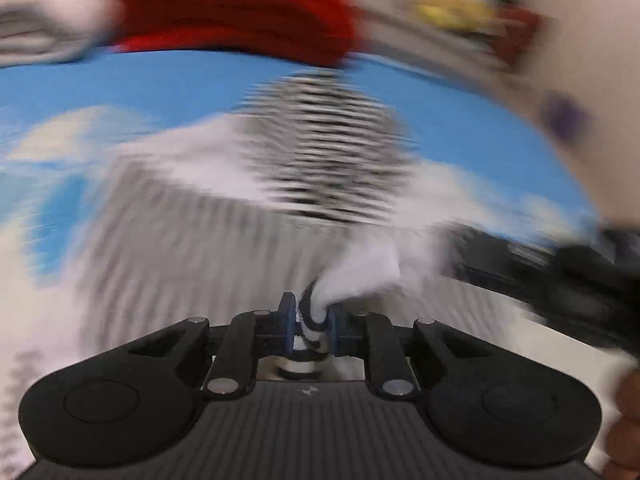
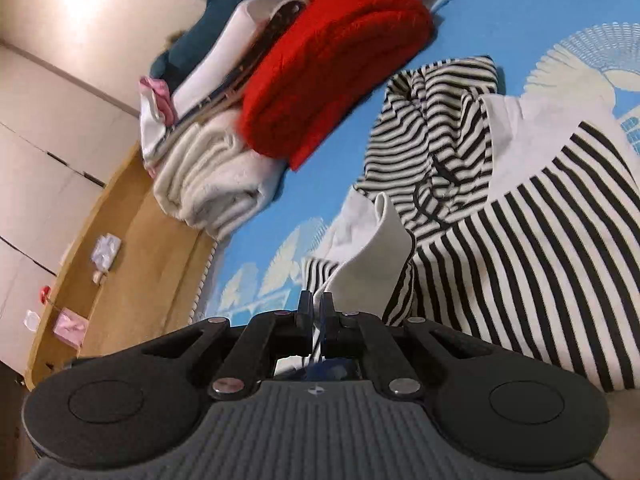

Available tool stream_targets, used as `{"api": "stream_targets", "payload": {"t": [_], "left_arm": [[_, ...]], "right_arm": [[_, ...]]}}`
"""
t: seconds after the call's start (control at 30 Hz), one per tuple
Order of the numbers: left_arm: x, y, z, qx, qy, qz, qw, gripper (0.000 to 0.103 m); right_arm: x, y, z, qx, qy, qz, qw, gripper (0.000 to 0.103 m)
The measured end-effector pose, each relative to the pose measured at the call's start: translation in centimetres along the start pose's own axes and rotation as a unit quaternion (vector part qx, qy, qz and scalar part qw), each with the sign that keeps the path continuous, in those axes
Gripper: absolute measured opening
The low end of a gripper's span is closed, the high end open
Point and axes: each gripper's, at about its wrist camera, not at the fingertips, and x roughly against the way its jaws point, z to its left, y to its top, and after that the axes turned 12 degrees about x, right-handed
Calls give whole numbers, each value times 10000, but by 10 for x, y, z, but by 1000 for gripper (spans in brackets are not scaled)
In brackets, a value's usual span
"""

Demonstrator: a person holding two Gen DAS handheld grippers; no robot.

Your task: Fold small clothes

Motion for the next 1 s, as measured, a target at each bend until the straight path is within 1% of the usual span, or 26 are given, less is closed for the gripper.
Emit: {"api": "stream_targets", "payload": {"t": [0.03,0.07,0.1,0.13,0.17,0.2,0.23,0.27,0.3,0.37,0.4,0.5,0.57,0.6,0.63,0.67,0.7,0.73,0.77,0.87,0.93,1.0], "left_arm": [[1,5,15,331,452,-172,9983,17],[3,9,31,706,900,-288,9930,18],[4,13,47,1065,1245,-315,9860,18],[4,16,63,1396,1390,-259,9801,18],[3,19,77,1708,1390,-163,9753,19],[3,21,88,1963,1354,-64,9711,19],[2,22,96,2150,1304,24,9679,21],[3,23,103,2282,1245,91,9656,23],[3,24,107,2379,1178,141,9640,26],[2,24,117,2543,980,248,9618,29],[2,24,120,2610,808,279,9615,30],[-1,24,127,2716,243,409,9612,32],[-7,25,133,2837,-78,503,9575,32],[-10,24,133,2885,-149,521,9559,32],[-13,24,134,2940,-217,532,9541,32],[-16,24,135,2991,-282,566,9521,32],[-21,23,137,3038,-340,631,9500,32],[-26,23,136,3090,-405,707,9476,32],[-31,21,137,3158,-464,798,9443,32],[-41,18,137,3299,-508,987,9375,32],[-46,16,136,3300,-439,1003,9376,32],[-50,15,135,3270,-360,982,9392,32]], "right_arm": [[1,0,0,-20,-306,9,9995,7],[3,0,0,-31,-655,-1,9978,19],[3,-1,-4,-67,-1098,51,9939,27],[4,-6,-8,-166,-1818,268,9828,41],[4,-12,-13,-271,-2407,476,9691,43],[4,-19,-20,-409,-2895,657,9541,43],[5,-30,-30,-709,-3194,771,9418,43],[8,-38,-40,-1068,-3189,793,9384,43],[13,-46,-50,-1582,-3132,795,9330,43],[20,-57,-63,-2254,-3017,716,9236,42],[23,-59,-61,-2340,-3023,647,9218,42],[29,-56,-56,-2343,-3294,372,9139,42],[37,-54,-61,-2507,-3403,117,9062,42],[42,-54,-65,-2590,-3474,-13,9012,42],[50,-54,-71,-2696,-3594,-153,8933,36],[51,-54,-79,-2818,-3680,-250,8857,21],[58,-56,-84,-2996,-3707,-359,8784,20],[64,-59,-90,-3223,-3637,-501,8725,18],[71,-63,-91,-3345,-3599,-569,8691,18],[75,-66,-88,-3368,-3762,-664,8606,18],[79,-67,-86,-3391,-3901,-743,8528,18],[80,-67,-83,-3381,-3948,-755,8510,18]]}}
